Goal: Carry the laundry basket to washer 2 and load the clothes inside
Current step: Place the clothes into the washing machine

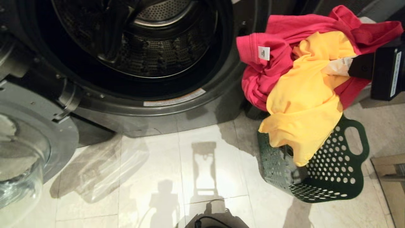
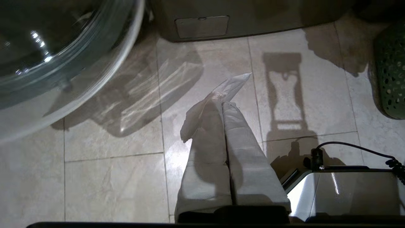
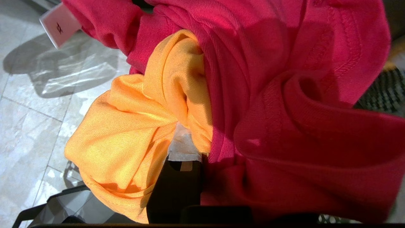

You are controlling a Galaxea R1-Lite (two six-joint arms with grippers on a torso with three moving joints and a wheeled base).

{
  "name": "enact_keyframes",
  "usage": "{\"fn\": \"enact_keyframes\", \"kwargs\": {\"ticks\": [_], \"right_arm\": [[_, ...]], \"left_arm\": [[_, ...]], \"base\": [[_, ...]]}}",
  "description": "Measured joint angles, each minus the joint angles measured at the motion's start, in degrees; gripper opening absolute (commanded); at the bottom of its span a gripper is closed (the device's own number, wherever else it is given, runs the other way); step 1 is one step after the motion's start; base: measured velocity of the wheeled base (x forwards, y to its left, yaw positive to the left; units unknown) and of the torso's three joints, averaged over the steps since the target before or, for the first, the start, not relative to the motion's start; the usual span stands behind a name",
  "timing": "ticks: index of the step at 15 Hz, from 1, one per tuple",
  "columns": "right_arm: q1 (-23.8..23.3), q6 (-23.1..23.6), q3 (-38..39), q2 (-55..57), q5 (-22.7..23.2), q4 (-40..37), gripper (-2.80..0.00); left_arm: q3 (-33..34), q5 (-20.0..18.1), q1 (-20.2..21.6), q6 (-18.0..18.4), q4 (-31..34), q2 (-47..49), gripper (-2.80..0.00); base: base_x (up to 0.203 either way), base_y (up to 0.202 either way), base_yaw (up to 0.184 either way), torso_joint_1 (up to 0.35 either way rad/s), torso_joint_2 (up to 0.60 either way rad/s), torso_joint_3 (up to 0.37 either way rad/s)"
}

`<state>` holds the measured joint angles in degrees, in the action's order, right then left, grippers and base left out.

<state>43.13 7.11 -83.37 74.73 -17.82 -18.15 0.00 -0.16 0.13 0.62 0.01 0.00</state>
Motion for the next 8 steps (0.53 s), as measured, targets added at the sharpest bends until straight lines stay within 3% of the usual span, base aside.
{"fn": "enact_keyframes", "kwargs": {"ticks": [8], "right_arm": [[0.0,-0.1,1.0,0.1,-0.1,0.0,-2.80]], "left_arm": [[0.0,0.0,0.0,0.0,0.0,0.0,-2.80]], "base": [[0.000,-0.009,0.174,0.002,0.00,0.002]]}}
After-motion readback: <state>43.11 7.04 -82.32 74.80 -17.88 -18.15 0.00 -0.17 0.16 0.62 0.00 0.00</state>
